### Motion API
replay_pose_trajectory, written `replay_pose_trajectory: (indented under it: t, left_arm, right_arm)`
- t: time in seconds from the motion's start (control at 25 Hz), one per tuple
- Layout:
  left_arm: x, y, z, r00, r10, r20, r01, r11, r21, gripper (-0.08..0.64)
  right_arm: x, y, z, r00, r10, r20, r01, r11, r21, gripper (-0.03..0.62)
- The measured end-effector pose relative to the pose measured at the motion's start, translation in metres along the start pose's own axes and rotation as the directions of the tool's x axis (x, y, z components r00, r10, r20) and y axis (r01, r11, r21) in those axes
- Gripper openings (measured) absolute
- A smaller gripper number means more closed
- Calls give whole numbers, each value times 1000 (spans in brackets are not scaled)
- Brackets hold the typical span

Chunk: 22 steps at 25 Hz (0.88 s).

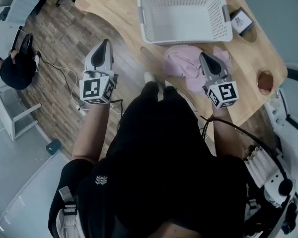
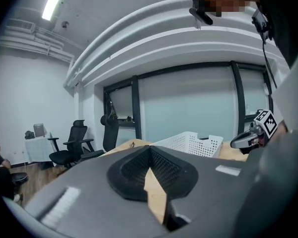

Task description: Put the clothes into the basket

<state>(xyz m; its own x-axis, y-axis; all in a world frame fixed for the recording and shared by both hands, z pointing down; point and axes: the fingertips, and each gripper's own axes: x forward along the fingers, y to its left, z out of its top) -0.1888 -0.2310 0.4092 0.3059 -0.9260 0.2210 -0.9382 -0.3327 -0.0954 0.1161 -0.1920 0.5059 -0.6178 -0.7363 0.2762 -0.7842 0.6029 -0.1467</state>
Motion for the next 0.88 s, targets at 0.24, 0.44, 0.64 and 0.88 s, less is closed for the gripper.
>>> replay_pose_trajectory:
  t: [0.24,0.44,0.64,0.88]
  left_arm:
    - [40,-17,-24,992,-121,24,120,992,41,8]
    - [61,-16,-62,980,-198,-32,198,980,-2,8]
    - [78,-21,-80,962,-272,-30,273,962,23,8]
    - [87,-14,-103,953,-297,-57,299,954,18,8]
  right_arm:
    - [7,9,-15,996,-62,-64,60,998,-23,3]
    - [27,27,-36,990,-32,-141,29,999,-22,110]
    - [48,31,-55,981,-44,-187,33,997,-64,235]
    - [63,29,-87,946,-89,-312,44,988,-149,504]
